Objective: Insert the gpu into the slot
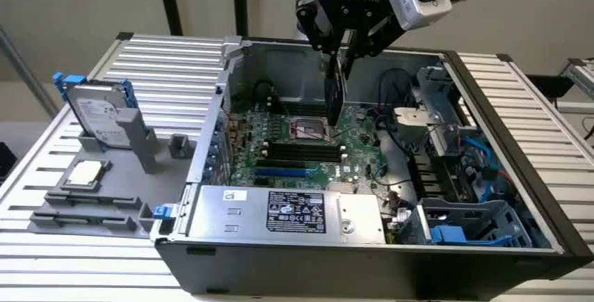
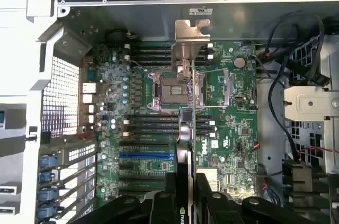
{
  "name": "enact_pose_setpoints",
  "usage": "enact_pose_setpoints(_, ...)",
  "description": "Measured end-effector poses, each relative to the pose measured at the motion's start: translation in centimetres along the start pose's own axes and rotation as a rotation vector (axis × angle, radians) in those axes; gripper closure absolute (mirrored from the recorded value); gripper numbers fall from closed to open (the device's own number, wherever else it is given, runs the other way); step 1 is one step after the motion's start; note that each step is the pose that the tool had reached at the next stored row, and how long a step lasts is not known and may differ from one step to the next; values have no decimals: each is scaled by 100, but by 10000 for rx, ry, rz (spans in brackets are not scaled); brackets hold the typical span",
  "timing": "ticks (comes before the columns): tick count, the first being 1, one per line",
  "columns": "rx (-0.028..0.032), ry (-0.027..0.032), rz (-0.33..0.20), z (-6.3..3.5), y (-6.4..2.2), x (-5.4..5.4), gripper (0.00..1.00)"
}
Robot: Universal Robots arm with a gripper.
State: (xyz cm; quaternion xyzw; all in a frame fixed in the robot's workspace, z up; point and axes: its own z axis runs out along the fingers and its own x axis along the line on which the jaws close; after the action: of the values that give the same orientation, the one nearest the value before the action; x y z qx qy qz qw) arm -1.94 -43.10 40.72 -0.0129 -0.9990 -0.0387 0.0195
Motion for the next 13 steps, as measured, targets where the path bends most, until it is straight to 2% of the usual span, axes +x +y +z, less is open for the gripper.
enact_pose_setpoints(13,0,0,0,0,0,0,74)
